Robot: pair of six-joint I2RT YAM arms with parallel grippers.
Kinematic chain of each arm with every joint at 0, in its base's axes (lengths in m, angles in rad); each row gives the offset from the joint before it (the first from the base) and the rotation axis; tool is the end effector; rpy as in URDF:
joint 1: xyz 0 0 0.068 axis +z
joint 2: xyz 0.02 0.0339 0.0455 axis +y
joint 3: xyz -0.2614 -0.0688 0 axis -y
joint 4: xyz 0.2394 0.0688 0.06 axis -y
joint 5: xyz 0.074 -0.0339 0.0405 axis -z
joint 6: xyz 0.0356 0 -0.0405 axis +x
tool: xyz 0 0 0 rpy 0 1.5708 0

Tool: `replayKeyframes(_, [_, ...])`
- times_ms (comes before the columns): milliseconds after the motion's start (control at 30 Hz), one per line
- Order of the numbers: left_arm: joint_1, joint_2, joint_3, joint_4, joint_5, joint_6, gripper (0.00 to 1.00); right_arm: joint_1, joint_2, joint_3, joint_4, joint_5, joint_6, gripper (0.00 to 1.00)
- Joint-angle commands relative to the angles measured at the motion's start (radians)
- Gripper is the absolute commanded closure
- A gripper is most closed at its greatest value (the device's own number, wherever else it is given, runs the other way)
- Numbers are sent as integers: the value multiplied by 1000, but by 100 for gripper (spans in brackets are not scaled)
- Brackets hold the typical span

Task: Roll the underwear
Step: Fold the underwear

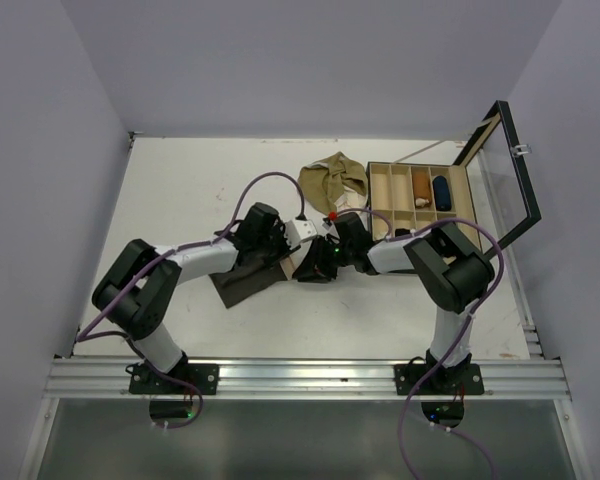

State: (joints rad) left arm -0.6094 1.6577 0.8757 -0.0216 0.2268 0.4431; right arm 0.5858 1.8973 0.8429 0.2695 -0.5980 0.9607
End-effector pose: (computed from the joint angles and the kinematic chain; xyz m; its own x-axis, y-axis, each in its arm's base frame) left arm 0.2662 -0.1956 0.1695 -0.2393 0.6765 -0.6965 0.8726 0.4645 0.1514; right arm 0.2784 0.2088 0.1094 -0.9839 0.1601 -0.0792 0.0307 0.5887 0.8078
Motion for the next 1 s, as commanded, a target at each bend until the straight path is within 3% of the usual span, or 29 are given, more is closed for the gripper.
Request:
replayKeyframes(0, [-4, 30, 46, 34, -23, 22, 71, -10, 49, 5, -21, 37, 9, 67])
replayKeyframes(133, [-4, 36, 51, 23, -14, 29, 76, -14, 68, 12, -41, 53, 4, 73])
replayKeyframes(167, [-4, 36, 51, 23, -15, 29, 83, -14, 69, 12, -46, 55, 4, 74])
replayKeyframes(333, [-4, 21, 57, -18, -18, 32, 99, -18, 83, 24, -90, 78, -20, 78])
replayKeyframes(967, [-9, -130, 43, -159, 115, 5, 100, -37, 54, 15, -112, 104, -51, 89])
